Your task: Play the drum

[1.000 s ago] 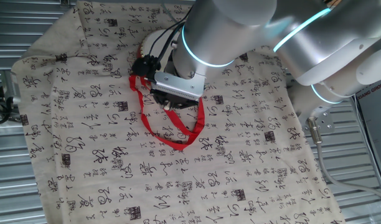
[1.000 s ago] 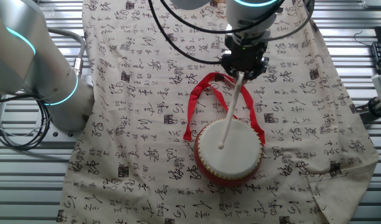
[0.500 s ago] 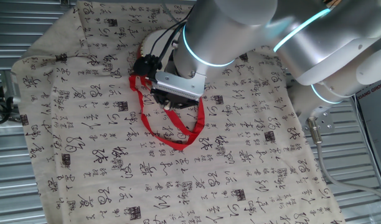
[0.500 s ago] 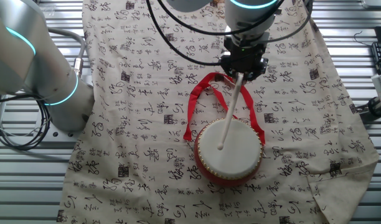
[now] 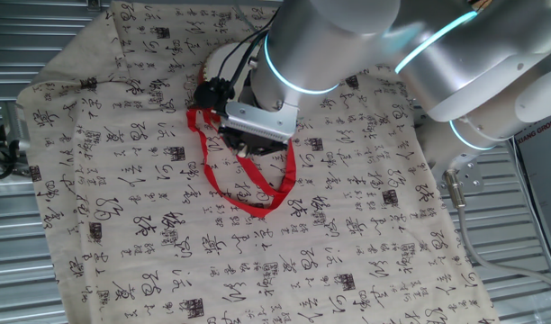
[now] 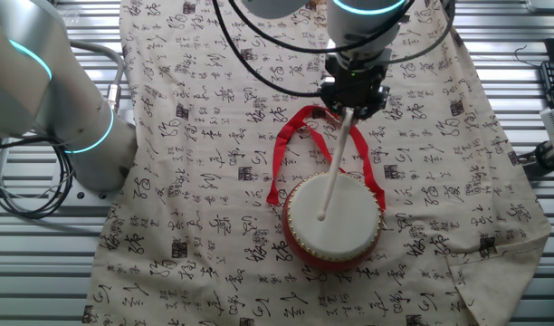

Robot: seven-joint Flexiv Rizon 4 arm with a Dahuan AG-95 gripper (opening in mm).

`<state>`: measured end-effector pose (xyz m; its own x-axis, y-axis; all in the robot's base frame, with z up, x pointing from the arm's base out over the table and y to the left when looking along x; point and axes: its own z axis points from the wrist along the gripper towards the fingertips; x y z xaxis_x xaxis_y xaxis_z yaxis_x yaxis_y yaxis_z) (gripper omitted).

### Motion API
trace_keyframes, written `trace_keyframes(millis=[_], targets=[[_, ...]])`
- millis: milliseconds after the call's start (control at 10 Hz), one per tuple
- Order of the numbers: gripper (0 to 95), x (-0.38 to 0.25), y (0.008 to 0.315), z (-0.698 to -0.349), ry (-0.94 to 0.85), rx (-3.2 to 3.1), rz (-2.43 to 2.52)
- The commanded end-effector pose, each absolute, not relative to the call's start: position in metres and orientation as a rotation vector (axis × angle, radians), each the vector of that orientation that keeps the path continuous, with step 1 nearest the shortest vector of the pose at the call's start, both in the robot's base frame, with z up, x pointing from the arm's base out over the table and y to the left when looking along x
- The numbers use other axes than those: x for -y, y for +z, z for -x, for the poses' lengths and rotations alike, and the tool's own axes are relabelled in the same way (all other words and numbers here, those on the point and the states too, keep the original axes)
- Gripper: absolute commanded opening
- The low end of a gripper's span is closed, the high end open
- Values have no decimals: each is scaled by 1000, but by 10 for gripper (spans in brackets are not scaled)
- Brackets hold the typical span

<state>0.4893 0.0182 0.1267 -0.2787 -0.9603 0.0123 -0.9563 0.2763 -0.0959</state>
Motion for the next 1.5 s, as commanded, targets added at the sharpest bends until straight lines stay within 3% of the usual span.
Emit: trace_keyframes(millis=[100, 1500], targets=[[0, -8, 127, -483, -116, -2450, 1868], [0, 33, 128, -462, -91, -2390, 1880]])
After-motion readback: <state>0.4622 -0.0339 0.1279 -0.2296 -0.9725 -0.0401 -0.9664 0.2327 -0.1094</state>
